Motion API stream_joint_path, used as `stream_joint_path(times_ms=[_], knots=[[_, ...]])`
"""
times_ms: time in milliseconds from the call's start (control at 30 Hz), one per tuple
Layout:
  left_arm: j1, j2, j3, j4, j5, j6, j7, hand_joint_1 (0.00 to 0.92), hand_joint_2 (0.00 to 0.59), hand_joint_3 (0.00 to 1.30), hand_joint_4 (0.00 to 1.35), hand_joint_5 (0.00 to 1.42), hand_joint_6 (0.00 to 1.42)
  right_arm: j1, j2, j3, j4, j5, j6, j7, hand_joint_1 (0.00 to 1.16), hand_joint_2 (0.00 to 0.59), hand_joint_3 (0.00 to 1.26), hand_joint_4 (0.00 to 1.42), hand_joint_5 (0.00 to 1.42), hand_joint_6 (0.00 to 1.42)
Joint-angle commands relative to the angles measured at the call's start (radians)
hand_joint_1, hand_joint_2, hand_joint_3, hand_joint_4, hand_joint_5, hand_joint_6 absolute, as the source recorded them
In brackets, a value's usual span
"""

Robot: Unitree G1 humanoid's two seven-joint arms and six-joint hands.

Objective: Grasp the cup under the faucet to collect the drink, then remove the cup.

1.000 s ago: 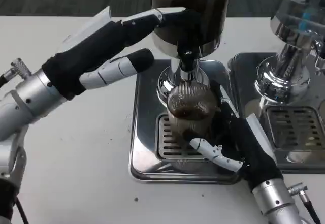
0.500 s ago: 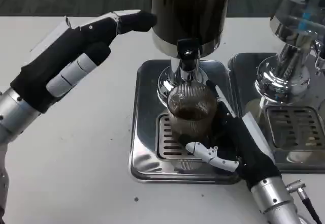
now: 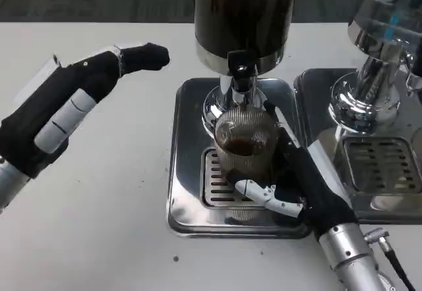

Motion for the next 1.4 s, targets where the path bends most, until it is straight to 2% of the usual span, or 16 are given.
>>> stream_joint_path(times_ms=[33,200,300,500,633,700,900,1167,1400], knots=[[0.032,0.016,0.017,-0.020,0.007,0.017,0.011,0.000,0.179,0.32,0.25,0.20,0.11,-0.009,0.012,0.024,0.016,-0.018,0.049,-0.008,0.64,0.204,0.00,0.00,0.09,0.16],[0.056,0.021,0.031,-0.029,0.007,0.024,0.017,0.000,0.173,0.33,0.25,0.21,0.11,-0.025,0.023,0.046,0.031,-0.025,0.069,-0.022,0.63,0.199,0.00,0.00,0.15,0.20],[0.066,0.024,0.037,-0.031,0.010,0.025,0.018,0.000,0.164,0.33,0.26,0.21,0.11,-0.034,0.029,0.051,0.049,-0.025,0.067,-0.025,0.63,0.199,0.00,0.05,0.19,0.23],[0.079,0.034,0.046,-0.027,0.012,0.028,0.019,0.000,0.198,0.34,0.26,0.21,0.11,-0.037,0.036,0.059,0.064,-0.032,0.057,-0.049,0.63,0.199,0.15,0.17,0.25,0.31],[0.084,0.041,0.050,-0.022,0.013,0.025,0.021,0.000,0.211,0.34,0.27,0.21,0.11,-0.024,0.038,0.070,0.056,-0.054,0.046,-0.096,0.64,0.214,0.22,0.23,0.28,0.34],[0.086,0.043,0.052,-0.022,0.013,0.025,0.021,0.000,0.213,0.34,0.27,0.21,0.12,-0.019,0.037,0.077,0.050,-0.068,0.045,-0.117,0.64,0.203,0.25,0.26,0.29,0.34],[0.096,0.046,0.057,-0.023,0.020,0.011,0.030,0.000,0.215,0.34,0.27,0.21,0.12,-0.002,0.036,0.095,0.029,-0.129,0.050,-0.217,0.66,0.208,0.30,0.31,0.32,0.39],[0.112,0.044,0.053,-0.035,0.019,0.014,0.033,0.000,0.228,0.33,0.28,0.22,0.12,0.025,0.052,0.099,0.023,-0.165,0.040,-0.340,0.66,0.216,0.36,0.40,0.42,0.51],[0.118,0.042,0.052,-0.041,0.017,0.024,0.038,0.000,0.234,0.32,0.28,0.22,0.13,0.034,0.063,0.105,0.024,-0.185,0.044,-0.405,0.64,0.212,0.40,0.45,0.47,0.58]])
